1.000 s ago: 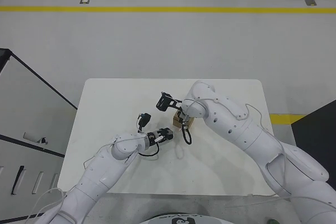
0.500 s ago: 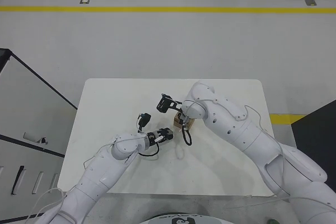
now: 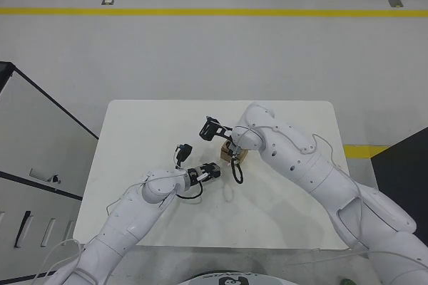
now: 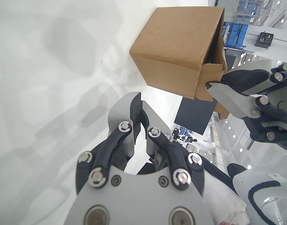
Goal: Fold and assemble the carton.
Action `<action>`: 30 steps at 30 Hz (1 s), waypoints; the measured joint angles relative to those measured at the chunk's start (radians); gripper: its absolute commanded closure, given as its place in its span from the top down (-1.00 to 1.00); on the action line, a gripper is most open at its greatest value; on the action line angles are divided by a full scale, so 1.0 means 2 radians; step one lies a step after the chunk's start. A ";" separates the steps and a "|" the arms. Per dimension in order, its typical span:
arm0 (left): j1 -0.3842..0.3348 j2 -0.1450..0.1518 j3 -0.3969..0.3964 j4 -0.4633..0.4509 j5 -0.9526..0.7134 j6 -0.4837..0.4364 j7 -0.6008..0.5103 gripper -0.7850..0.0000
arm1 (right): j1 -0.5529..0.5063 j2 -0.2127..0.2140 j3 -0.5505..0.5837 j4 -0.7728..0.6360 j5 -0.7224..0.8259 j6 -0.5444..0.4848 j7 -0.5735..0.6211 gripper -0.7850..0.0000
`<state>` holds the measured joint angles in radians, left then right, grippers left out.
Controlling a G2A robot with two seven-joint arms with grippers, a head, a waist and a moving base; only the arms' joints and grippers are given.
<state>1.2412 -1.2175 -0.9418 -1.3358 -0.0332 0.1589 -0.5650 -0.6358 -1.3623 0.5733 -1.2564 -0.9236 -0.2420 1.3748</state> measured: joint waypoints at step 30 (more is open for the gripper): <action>0.000 0.000 0.000 0.000 0.000 0.000 0.000 -1.00 | -0.006 -0.008 0.013 0.028 0.017 -0.002 0.005 -0.60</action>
<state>1.2412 -1.2175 -0.9418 -1.3358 -0.0332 0.1589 -0.5650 -0.6478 -1.3773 0.5988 -1.2011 -0.8897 -0.2457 1.3856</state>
